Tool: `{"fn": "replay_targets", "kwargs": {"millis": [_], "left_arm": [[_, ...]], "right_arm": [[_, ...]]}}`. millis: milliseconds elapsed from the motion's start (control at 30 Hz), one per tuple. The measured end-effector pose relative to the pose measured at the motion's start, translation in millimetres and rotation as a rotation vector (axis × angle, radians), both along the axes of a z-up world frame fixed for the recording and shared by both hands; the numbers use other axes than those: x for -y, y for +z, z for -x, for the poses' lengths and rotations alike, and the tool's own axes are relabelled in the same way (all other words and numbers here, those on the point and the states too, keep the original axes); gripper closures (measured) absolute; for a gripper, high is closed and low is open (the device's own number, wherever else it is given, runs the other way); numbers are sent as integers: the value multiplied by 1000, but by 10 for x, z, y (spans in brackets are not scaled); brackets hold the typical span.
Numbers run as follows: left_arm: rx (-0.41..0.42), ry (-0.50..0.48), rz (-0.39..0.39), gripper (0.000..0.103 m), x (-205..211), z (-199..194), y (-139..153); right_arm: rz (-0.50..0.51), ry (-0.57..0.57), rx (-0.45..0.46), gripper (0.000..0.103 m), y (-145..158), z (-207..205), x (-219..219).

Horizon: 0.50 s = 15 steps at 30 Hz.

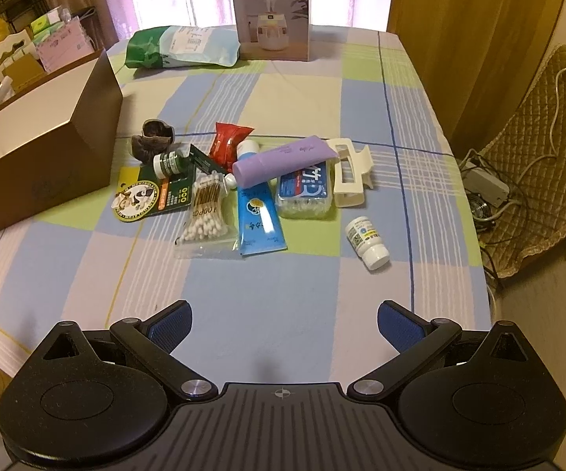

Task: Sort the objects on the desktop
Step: 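Move both tools toward the cluster of toiletries on the table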

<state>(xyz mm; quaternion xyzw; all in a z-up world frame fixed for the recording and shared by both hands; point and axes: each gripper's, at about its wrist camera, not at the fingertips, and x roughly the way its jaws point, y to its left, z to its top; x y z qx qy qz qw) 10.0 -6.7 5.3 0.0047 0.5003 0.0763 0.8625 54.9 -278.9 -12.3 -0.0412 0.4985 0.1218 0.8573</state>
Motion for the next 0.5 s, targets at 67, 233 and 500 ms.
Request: {"fn": "replay_targets", "kwargs": {"millis": [67,233,500], "left_arm": [[-3,0,0,1,19,-24,-8],[-12,0,2,1,62,-84,-42],[-20,-2,6,1,117,-191,-86]], "right_arm": [[-6,2,-2,0,-3,-27,17],[-25,1,-12,0,-19,-97,67],[-54,7,-14,0,-33,-213,139]]}}
